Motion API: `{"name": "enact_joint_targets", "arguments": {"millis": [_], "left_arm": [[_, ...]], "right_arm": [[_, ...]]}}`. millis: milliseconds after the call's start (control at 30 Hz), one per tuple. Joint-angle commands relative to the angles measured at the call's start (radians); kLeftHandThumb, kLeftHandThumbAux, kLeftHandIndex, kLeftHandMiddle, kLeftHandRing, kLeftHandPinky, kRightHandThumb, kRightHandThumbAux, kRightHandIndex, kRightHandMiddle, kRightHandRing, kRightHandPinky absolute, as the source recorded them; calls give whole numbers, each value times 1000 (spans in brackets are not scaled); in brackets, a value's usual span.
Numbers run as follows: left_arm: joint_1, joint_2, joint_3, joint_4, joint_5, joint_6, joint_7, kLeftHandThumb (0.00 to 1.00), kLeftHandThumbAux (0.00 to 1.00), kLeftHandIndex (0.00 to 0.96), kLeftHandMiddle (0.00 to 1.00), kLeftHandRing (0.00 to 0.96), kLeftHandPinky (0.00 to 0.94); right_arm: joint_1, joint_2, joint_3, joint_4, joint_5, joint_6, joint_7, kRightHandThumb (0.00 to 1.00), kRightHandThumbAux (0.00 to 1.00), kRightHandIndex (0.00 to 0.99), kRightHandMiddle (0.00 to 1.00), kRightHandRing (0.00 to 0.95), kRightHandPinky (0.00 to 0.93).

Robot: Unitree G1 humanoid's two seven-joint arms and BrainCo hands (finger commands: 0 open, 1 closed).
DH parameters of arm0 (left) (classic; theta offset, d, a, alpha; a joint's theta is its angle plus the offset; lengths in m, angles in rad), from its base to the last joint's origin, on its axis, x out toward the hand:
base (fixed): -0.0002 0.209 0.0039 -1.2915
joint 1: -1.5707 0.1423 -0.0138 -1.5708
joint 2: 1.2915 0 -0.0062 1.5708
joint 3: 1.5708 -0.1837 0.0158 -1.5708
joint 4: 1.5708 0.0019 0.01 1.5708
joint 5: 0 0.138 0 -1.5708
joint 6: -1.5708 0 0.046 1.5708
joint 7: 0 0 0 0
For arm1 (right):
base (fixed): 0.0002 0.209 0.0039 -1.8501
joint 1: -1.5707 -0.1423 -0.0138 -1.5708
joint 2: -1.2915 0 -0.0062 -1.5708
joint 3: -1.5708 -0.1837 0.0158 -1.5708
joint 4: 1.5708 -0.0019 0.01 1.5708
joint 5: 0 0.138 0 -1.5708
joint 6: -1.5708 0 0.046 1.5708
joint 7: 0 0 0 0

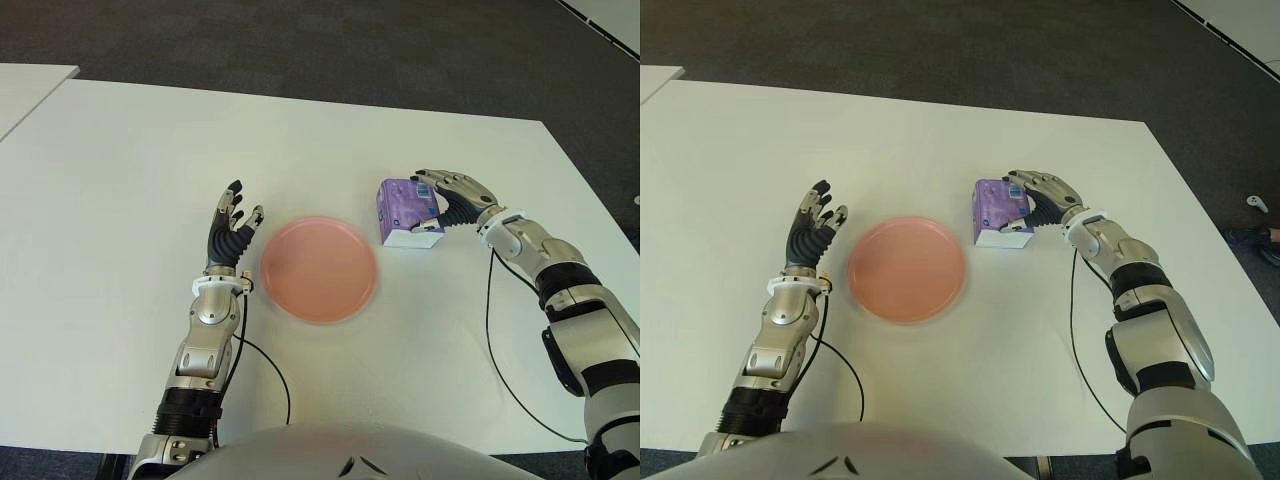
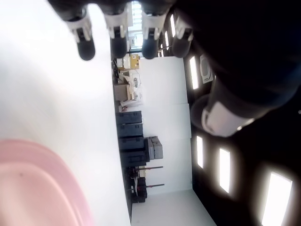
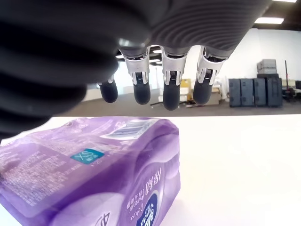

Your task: Put the tissue paper into the plate.

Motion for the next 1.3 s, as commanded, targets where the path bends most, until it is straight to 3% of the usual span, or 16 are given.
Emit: {"name": "enact_joint_targets", "arguments": {"millis": [33, 133, 267, 500, 933, 1133, 1300], "left_arm": [[22, -6, -4, -4, 23, -9, 21, 4, 623, 0, 0, 0, 0], [21, 3, 6, 35, 22, -45, 22, 3, 624, 7, 0, 0, 0], [-34, 42, 62, 227, -16, -127, 7, 2, 625, 5, 0, 0, 0], [-27, 14, 52, 176, -7, -95, 21, 0, 618, 0, 0, 0, 0], [-35, -5, 56, 194, -9, -111, 30, 29, 619, 0, 0, 0, 0], [-25, -18, 35, 157, -34, -85, -9, 27, 615, 0, 0, 0, 0], [1, -24, 12, 55, -37, -28, -17, 22, 615, 0, 0, 0, 0]], "right_arm": [[-7, 15, 27, 29, -21, 6, -3, 289, 441, 0, 0, 0, 0], [-12, 18, 38, 39, -25, 6, -8, 290, 445, 0, 0, 0, 0], [-17, 24, 54, 53, -30, 5, -18, 290, 450, 0, 0, 0, 0], [-17, 24, 61, 54, -22, -8, -21, 295, 458, 0, 0, 0, 0], [3, -9, 28, -2, 21, -45, 14, 314, 450, 0, 0, 0, 0], [23, -33, -6, -65, 64, -50, 63, 311, 447, 0, 0, 0, 0], [49, -70, -59, -166, 131, -55, 156, 312, 446, 0, 0, 0, 0]]}}
